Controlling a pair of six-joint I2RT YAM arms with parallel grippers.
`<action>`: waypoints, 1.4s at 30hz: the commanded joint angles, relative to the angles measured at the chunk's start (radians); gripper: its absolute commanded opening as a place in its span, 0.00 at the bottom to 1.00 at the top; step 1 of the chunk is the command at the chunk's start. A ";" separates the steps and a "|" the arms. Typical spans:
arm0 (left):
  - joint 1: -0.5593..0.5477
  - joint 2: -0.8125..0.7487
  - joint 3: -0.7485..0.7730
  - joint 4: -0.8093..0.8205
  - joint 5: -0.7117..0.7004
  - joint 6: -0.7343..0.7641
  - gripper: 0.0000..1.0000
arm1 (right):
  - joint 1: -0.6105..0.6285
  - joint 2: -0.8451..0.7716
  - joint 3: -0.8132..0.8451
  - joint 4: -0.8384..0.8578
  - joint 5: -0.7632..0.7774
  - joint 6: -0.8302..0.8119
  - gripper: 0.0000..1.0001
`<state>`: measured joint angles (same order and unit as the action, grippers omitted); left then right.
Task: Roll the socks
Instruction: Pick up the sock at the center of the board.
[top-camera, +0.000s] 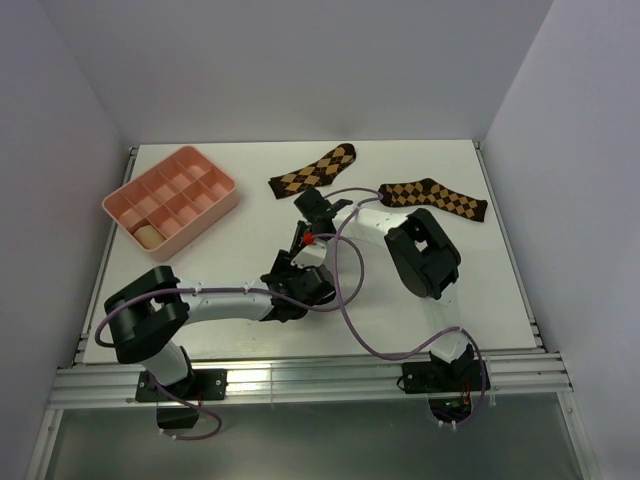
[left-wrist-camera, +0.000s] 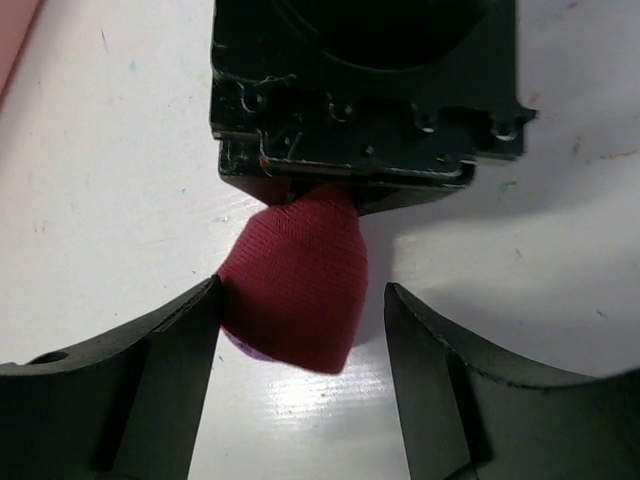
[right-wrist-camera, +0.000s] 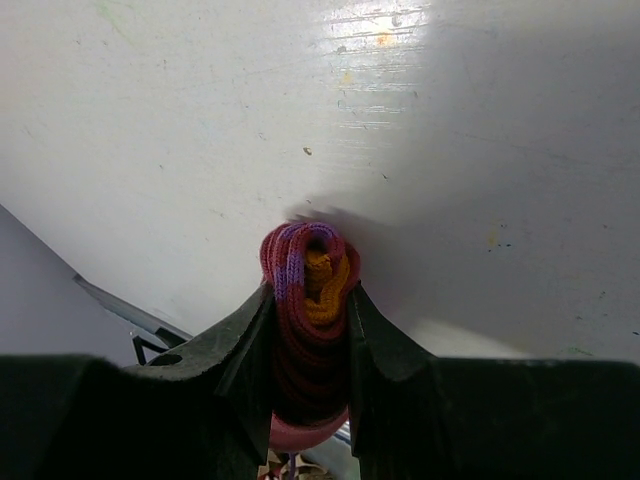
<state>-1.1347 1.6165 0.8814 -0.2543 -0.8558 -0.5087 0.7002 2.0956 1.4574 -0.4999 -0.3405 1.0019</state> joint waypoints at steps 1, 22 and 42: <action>0.038 0.029 0.010 0.003 0.037 -0.045 0.70 | -0.002 0.023 -0.038 -0.032 0.028 -0.009 0.00; 0.158 0.131 -0.068 -0.059 0.294 -0.214 0.19 | -0.016 0.003 -0.042 -0.025 0.037 -0.031 0.00; 0.360 -0.038 0.017 -0.141 0.311 -0.215 0.01 | -0.315 -0.416 -0.175 -0.063 0.121 -0.169 0.65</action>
<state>-0.8154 1.6066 0.8600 -0.2859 -0.5606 -0.7189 0.4545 1.7859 1.3338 -0.4992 -0.2783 0.8829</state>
